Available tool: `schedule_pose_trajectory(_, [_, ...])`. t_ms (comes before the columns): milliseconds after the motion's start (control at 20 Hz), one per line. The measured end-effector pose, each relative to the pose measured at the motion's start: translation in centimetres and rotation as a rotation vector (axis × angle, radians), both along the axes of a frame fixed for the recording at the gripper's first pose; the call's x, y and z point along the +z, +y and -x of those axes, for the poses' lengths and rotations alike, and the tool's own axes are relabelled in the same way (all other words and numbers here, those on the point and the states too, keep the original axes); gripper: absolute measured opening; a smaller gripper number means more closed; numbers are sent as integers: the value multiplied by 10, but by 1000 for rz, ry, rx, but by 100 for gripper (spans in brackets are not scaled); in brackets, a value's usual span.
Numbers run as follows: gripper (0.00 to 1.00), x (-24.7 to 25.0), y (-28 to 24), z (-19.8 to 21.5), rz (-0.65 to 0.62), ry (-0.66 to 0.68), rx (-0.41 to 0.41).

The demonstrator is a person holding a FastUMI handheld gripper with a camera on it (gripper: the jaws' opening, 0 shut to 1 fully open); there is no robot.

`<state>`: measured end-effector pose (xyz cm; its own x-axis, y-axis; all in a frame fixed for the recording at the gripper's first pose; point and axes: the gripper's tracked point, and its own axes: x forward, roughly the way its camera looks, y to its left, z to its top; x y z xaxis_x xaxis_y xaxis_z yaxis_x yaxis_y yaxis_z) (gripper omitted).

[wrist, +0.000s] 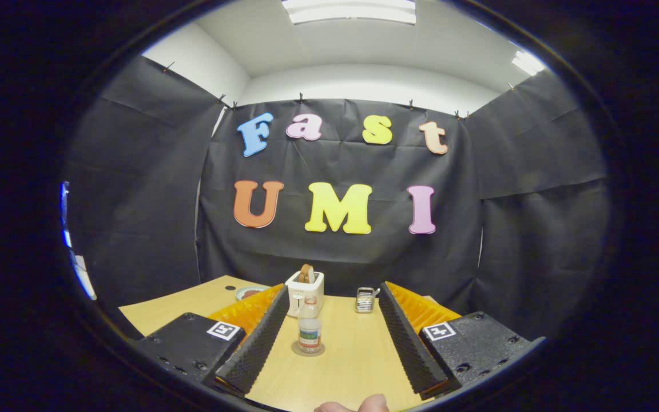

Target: Take the bottle from table, then pour the juice into the cup, finally place the bottle on the coaster

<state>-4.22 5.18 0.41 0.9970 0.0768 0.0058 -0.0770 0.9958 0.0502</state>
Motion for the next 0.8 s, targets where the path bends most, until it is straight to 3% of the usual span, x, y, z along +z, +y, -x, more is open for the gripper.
schedule_pose_trajectory(300, [100,-6,-11,25,18,-2,-38])
schedule_pose_trajectory(800, [100,-7,-14,30,19,-10,-50])
